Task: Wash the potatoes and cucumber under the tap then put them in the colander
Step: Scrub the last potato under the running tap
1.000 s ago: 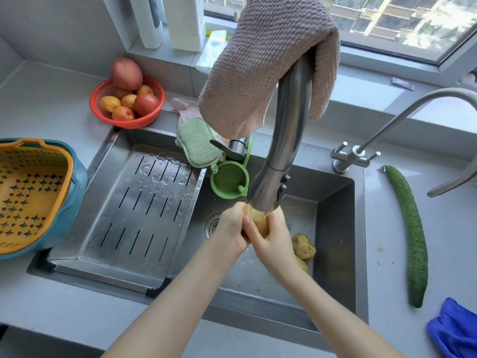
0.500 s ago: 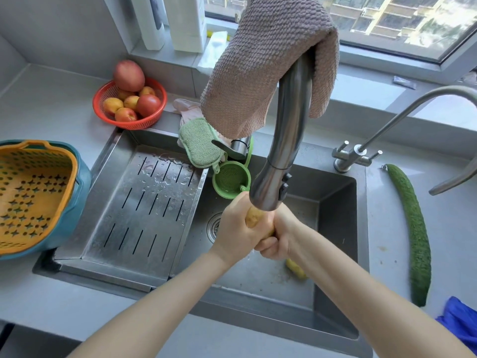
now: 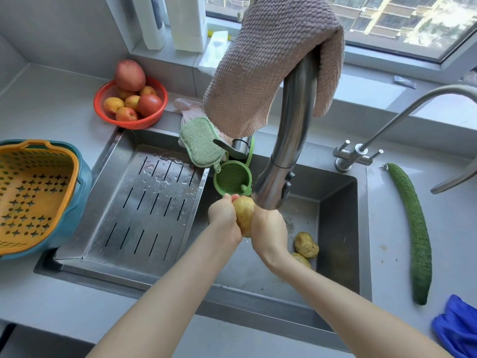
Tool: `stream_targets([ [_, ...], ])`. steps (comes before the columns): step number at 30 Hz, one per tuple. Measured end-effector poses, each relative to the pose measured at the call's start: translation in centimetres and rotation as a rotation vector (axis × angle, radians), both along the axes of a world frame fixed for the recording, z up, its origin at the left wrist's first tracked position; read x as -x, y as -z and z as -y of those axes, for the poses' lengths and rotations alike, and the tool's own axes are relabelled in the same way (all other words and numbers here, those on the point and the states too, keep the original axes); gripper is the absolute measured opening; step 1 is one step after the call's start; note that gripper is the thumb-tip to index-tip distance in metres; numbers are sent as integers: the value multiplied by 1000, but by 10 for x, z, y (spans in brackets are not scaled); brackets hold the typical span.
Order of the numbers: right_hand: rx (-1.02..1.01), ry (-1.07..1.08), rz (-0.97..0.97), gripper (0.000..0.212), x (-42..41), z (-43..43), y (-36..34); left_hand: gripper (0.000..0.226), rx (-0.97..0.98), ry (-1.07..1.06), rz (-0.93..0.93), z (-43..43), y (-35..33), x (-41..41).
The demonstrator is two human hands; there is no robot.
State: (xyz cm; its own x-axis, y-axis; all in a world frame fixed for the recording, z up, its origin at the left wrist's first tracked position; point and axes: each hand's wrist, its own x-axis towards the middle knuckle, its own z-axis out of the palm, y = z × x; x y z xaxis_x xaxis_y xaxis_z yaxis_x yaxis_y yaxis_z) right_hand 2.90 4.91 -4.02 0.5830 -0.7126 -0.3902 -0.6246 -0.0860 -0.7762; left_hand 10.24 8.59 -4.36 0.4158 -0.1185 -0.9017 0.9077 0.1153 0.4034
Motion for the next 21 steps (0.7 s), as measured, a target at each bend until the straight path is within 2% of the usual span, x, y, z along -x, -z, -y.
stream_targets([
  [2,472,-210,9,22,2,8,-4,28,74,99,-108,-4,-1,-4],
  [3,647,-282,19,23,4,13,-1,35,138,196,-130,-7,-3,-4],
  [6,743,-375,32,35,8,28,9,43,296,450,-97,-14,-1,2],
  [9,893,-399,53,34,16,35,12,48,298,601,-95,-22,-2,8],
  [10,852,-350,82,30,17,36,14,51,295,642,-127,-24,-2,8],
  [12,549,-205,180,25,15,35,15,53,301,662,-185,-28,0,8],
  [14,187,-50,300,41,16,36,13,50,349,611,-224,-31,2,6],
  [15,80,-7,342,45,18,39,11,48,382,567,-248,-33,4,5],
  [18,-243,-18,338,33,26,50,4,41,444,484,-289,-38,6,4],
  [21,-554,-46,302,40,31,52,-1,37,490,439,-287,-38,8,5],
])
